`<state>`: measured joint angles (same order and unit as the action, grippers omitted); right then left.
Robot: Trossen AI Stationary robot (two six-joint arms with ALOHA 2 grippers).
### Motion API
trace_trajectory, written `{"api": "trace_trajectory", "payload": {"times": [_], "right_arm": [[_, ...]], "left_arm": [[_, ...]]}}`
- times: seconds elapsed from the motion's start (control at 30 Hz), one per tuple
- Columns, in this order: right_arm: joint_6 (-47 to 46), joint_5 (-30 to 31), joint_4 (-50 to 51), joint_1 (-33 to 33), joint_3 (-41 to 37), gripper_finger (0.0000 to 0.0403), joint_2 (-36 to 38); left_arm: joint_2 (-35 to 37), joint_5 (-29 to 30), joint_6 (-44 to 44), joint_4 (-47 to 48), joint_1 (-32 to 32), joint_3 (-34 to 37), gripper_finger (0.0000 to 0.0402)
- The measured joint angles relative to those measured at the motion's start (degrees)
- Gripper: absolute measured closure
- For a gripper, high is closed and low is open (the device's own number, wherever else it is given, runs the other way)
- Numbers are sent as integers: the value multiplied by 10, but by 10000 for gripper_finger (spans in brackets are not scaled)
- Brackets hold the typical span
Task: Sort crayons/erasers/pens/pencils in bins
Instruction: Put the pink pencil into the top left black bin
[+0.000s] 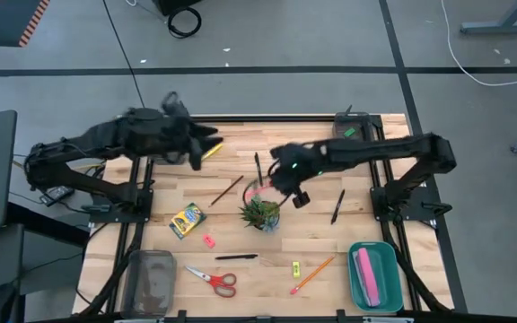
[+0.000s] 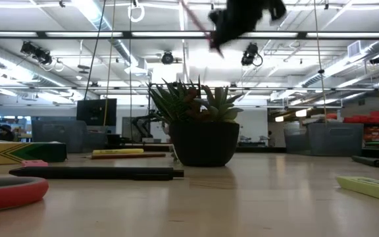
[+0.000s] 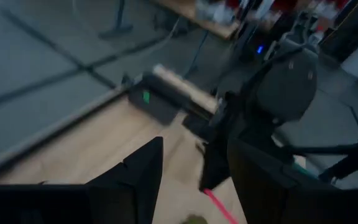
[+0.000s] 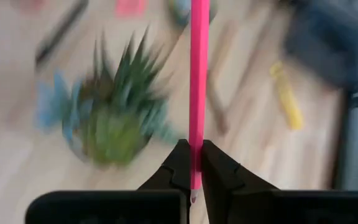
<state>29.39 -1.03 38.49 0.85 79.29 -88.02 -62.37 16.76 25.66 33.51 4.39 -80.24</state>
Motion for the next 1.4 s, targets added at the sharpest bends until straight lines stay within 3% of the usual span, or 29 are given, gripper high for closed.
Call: {"api": "trace_trajectory", "payload": {"times": [0.17, 0.33, 0.53, 0.7, 0.8, 0.97, 1.17, 1.3, 1.4], "right_arm": [[-134, -12, -56, 18, 36, 377, 67], [-264, -31, -162, 41, 37, 369, 96], [-299, -37, -241, 33, 36, 373, 78], [-309, -12, -279, 31, 36, 373, 71], [-309, 0, -279, 31, 36, 373, 71], [-309, 0, -278, 31, 36, 373, 71], [-309, 1, -278, 31, 36, 373, 68], [-309, 1, -278, 31, 36, 373, 68], [-309, 1, -278, 31, 36, 373, 68]], "left_arm": [[53, 46, -75, -20, 13, -15, 218], [59, 36, -170, -105, 8, -15, 197], [-21, 25, -263, -188, -14, -14, 127], [-79, 23, -227, -256, -14, -14, 75], [-98, -7, -212, -285, -14, -13, 62], [-117, -49, -186, -311, -14, -15, 67], [-134, -54, -163, -320, -18, -15, 87], [-138, -32, -158, -329, -18, -15, 118], [-138, -16, -160, -330, -17, -15, 165]]}}
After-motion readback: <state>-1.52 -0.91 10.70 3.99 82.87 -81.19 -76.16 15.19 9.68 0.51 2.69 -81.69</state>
